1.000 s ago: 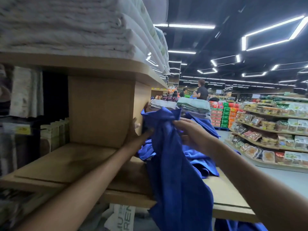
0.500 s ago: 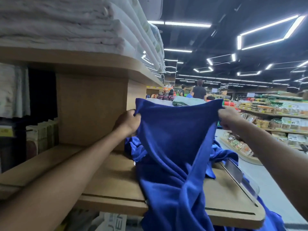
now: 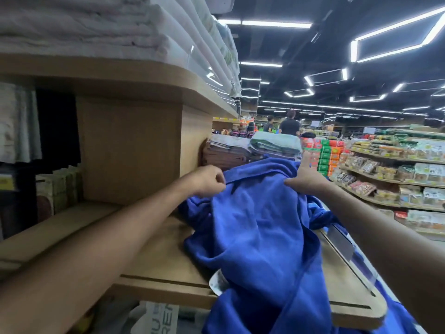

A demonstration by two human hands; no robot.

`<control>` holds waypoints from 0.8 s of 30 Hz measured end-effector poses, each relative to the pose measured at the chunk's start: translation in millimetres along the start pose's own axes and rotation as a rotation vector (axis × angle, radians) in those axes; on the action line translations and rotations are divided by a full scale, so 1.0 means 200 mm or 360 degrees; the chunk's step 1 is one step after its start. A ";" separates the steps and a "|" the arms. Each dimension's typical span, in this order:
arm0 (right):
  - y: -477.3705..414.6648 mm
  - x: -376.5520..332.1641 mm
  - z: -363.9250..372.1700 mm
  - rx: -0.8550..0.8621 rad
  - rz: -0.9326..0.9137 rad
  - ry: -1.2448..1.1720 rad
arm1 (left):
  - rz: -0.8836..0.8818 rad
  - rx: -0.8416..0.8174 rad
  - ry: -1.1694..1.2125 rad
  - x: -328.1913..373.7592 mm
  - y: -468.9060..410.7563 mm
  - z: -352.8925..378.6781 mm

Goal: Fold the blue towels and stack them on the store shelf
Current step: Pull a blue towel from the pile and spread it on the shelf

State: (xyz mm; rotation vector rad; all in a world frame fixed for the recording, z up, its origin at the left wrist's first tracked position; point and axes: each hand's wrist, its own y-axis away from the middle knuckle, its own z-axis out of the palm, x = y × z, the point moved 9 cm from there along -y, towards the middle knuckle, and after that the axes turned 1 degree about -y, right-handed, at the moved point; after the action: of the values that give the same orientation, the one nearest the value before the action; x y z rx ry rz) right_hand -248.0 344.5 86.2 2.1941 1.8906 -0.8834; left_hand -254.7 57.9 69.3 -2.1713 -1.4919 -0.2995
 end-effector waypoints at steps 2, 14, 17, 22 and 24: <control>0.09 -0.05 -0.01 0.0085 -0.0109 0.0155 | -0.0052 -0.0111 -0.0074 -0.11 0.13 0.08; 1.05 -0.80 0.47 -0.0502 -0.1337 -0.0290 | 0.0165 -0.0479 0.0523 -0.23 0.64 0.16; 1.06 -0.77 0.50 -0.0530 -0.1257 -0.0247 | -0.0106 -0.0423 0.0788 -0.31 0.72 0.09; 1.13 -0.71 0.51 -0.0495 -0.1219 0.0103 | -0.0290 -0.0490 0.1047 -0.37 0.90 0.07; 1.16 -0.74 0.49 -0.0313 -0.1343 0.0199 | -0.0205 -0.0425 0.1151 -0.34 0.92 0.05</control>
State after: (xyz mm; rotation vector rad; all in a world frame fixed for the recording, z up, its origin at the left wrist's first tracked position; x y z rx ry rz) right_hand -73.8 121.8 12.4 1.3276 2.8671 -0.5913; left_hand -112.8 -44.0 -18.3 -1.8342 -1.2031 -1.2371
